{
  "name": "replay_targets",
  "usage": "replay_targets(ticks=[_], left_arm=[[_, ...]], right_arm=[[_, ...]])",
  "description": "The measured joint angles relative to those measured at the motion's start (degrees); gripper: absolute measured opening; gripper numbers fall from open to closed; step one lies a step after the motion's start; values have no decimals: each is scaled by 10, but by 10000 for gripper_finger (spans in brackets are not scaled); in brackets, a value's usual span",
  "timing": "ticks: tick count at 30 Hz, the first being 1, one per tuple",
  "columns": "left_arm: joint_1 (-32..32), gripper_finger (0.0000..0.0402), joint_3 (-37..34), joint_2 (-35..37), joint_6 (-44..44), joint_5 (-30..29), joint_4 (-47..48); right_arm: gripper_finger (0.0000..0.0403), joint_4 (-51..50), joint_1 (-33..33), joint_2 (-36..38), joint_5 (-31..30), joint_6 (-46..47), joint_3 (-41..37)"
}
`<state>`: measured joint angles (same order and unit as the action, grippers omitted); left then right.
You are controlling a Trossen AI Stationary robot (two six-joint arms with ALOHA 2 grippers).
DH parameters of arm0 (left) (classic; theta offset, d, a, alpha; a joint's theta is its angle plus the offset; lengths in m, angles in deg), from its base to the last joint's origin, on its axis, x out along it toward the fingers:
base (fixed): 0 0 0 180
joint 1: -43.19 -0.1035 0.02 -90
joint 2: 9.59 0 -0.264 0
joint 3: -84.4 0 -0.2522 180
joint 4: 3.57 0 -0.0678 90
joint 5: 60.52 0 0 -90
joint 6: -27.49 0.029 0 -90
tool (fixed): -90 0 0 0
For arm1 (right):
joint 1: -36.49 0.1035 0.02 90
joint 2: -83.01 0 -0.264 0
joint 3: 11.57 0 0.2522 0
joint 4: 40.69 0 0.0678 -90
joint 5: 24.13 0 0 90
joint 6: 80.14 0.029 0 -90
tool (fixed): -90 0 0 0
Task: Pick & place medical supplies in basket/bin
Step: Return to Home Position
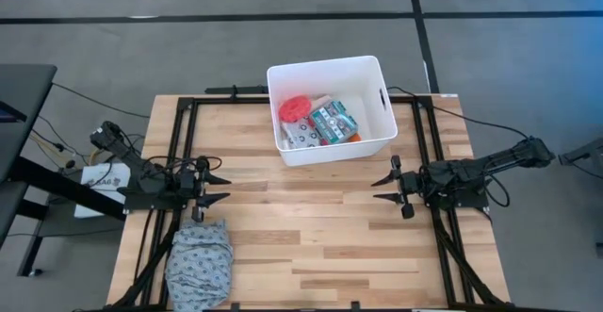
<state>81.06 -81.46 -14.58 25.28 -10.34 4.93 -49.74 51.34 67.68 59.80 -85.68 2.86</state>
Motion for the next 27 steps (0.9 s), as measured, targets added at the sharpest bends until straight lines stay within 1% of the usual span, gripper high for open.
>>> replay_targets(ticks=[27], left_arm=[[0,151,0,0,-1,0,0]], right_arm=[[137,0,0,0,0,0,0]])
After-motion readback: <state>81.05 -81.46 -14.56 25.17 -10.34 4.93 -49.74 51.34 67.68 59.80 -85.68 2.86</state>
